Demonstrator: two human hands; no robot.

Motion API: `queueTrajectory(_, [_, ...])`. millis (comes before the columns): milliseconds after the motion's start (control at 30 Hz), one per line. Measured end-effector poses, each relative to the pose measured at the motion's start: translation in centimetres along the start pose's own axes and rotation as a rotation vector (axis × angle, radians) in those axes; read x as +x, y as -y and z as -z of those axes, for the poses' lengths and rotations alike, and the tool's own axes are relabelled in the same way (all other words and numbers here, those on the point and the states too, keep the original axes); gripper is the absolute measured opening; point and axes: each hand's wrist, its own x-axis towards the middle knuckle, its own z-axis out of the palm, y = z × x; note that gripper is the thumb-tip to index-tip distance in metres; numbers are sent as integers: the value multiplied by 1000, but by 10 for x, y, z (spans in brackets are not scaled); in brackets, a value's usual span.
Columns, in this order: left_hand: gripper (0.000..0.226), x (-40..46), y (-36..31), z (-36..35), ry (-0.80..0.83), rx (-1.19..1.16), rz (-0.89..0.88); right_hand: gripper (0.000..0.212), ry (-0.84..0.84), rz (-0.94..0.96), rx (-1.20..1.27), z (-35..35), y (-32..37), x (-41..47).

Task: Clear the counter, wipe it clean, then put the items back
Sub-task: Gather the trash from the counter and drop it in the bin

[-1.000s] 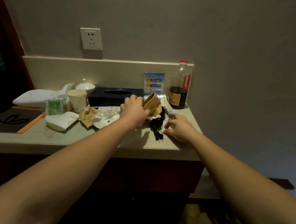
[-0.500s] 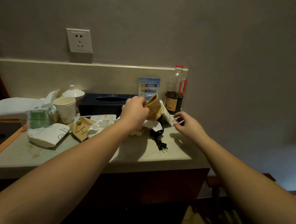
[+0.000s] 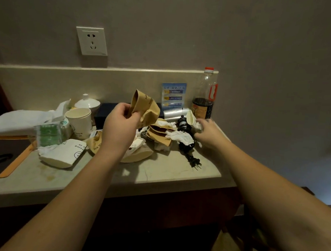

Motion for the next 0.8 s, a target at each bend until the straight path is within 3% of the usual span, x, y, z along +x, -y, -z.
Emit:
queueTrajectory(233, [6, -7, 7, -2, 202, 26, -1, 48, -191, 47, -82, -13, 0, 10])
queueTrajectory(333, [9, -8, 6, -4, 297, 46, 16, 38, -269, -51, 184, -1, 5, 3])
queueTrajectory(433, [9, -8, 7, 2, 291, -34, 58, 33, -317, -90, 404, 24, 6, -10])
queueTrajectory(500, [10, -8, 10, 7, 256, -86, 85, 25, -252, -80, 612, 40, 6, -21])
queueTrajectory(600, [9, -5, 17, 13, 178, -165, 131, 18, 43, -35, 843, 61, 10, -46])
queueTrajectory(700, [8, -5, 23, 13, 119, -228, 195, 19, 329, 31, 556, 69, 21, -65])
queueTrajectory(800, [10, -6, 25, 10, 93, -267, 241, 20, 402, 99, 207, 62, 36, -65])
